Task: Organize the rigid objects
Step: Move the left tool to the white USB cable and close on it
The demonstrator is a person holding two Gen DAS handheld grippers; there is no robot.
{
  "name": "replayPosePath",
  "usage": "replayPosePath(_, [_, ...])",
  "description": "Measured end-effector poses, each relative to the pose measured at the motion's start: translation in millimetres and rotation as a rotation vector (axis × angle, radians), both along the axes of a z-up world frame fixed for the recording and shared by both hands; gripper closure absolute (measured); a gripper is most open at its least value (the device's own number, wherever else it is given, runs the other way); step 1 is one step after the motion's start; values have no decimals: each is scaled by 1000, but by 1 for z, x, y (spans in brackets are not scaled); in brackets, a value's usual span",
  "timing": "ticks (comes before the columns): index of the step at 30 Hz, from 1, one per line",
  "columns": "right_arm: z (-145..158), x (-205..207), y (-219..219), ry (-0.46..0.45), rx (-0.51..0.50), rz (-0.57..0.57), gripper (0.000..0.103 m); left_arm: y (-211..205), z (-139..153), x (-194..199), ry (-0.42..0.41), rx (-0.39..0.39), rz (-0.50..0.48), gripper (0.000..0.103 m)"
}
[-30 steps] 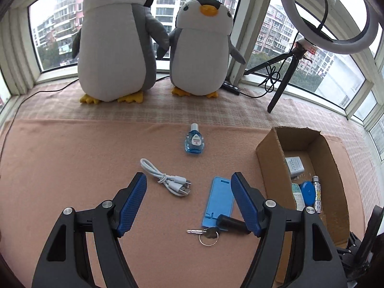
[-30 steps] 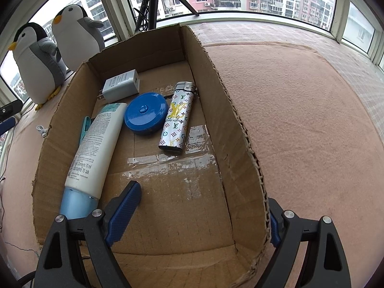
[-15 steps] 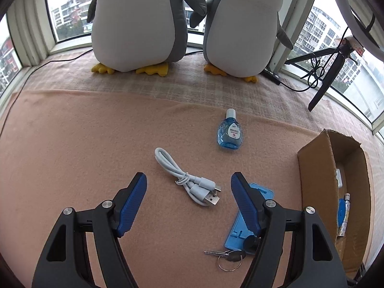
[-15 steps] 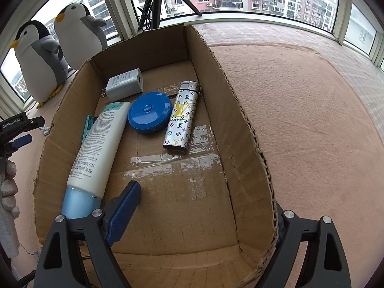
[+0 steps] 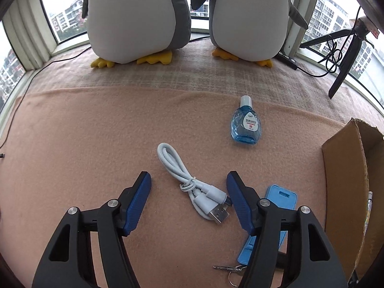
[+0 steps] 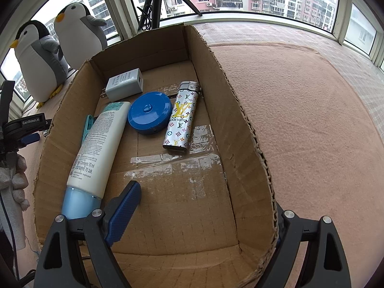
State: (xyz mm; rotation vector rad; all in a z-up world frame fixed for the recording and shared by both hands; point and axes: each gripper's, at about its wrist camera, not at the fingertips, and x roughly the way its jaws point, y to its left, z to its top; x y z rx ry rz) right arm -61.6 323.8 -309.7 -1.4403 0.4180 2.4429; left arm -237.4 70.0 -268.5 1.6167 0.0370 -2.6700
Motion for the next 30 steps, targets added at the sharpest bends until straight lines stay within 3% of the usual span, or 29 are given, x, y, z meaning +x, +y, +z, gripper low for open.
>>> replayPosePath(11, [0,1,0,0,0,0,17,-22,2,17,20,41,-112,41])
replayPosePath(17, [0,1,0,0,0,-2,16,-32,4,16,32,85,-134,50])
replayPosePath(23, [-1,-1,-3,-6,4,6,14,-20,4,12,46,66,-183,50])
replayPosePath(30, [-1,1,-2,-7,3,5,14,-13,3,14,75,36,-219,78])
